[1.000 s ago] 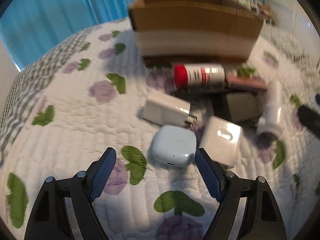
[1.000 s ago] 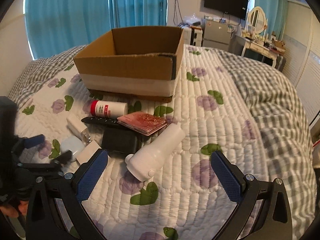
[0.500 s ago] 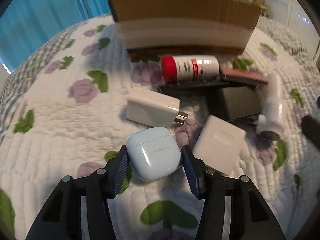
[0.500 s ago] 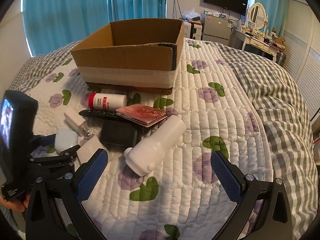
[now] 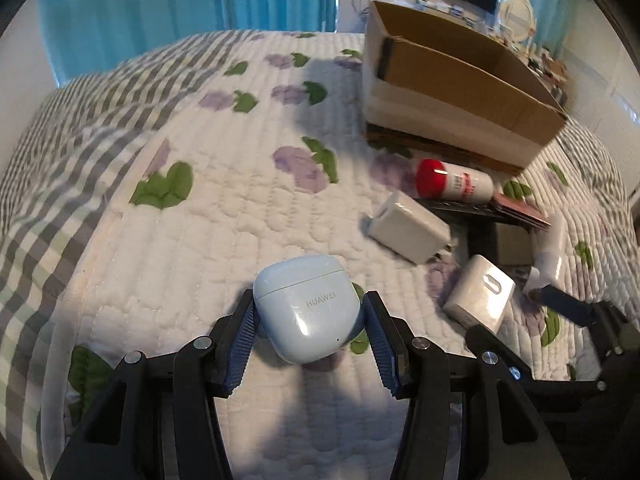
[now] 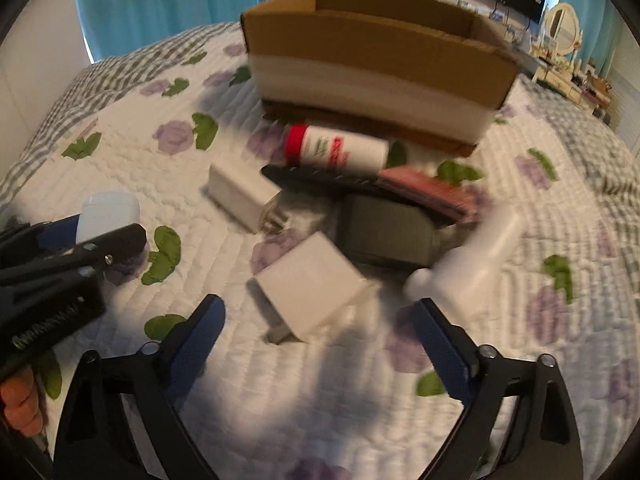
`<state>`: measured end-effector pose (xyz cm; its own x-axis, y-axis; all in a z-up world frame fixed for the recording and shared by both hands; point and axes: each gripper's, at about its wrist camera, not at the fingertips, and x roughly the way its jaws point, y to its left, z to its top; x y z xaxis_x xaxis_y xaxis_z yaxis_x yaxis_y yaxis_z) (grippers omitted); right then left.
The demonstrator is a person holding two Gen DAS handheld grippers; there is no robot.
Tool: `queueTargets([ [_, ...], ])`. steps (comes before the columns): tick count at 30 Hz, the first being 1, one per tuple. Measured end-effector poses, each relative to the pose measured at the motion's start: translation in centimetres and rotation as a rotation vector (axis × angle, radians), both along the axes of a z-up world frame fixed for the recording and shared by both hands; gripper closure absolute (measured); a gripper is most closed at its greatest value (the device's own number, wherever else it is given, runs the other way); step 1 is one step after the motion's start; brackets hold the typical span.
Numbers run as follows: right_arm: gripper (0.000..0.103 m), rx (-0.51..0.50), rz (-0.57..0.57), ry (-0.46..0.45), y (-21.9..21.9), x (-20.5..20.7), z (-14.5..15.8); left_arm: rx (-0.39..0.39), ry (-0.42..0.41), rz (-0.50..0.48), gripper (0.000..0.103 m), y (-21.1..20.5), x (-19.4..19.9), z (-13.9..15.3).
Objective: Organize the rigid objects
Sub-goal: 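Grasp the light-blue earbud case with the left tool while the right tool grasps the white charger, then carry the earbud case and white charger over the box and release both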
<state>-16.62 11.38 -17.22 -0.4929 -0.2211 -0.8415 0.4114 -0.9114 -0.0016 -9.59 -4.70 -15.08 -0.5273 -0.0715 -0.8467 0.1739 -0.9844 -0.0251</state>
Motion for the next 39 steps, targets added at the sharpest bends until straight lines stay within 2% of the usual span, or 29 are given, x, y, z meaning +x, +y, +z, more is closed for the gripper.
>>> queueTargets([
  [4,0.016,0.008,-0.008,0.007,-0.5,-1.0,-0.9,-0.044,-0.004,-0.009,0.05,0.7,0.1,-0.3],
  [10,0.032,-0.017,-0.016,-0.046,-0.7,-2.3,-2.9,-0.072,-0.006,-0.018,0.049,0.9,-0.1,-0.5],
  [13,0.032,-0.005,0.003,-0.021,-0.7,-1.7,-2.2,-0.061,0.001,-0.037,0.049,1.2,0.0,-0.3],
  [16,0.032,-0.045,0.005,-0.011,0.4,-0.7,-0.9,-0.058,0.029,-0.049,0.049,1.8,0.5,0.6],
  [20,0.032,-0.075,-0.015,0.04,2.5,0.9,1.5,-0.084,0.038,-0.075,0.049,3.0,1.5,2.2],
  [25,0.032,-0.091,-0.014,0.112,4.3,2.0,5.0,-0.052,0.051,-0.096,0.049,4.4,2.7,4.6],
  [29,0.032,-0.093,0.0,0.191,5.3,2.2,9.2,-0.056,0.092,-0.126,0.049,5.7,2.4,7.8],
  [33,0.032,-0.104,0.019,0.269,6.7,2.2,13.4,-0.031,0.147,-0.17,0.049,6.6,0.7,11.8],
  [39,0.032,-0.108,0.066,0.349,6.8,-1.0,18.7,-0.089,0.25,-0.217,0.049,7.5,-4.8,17.2],
])
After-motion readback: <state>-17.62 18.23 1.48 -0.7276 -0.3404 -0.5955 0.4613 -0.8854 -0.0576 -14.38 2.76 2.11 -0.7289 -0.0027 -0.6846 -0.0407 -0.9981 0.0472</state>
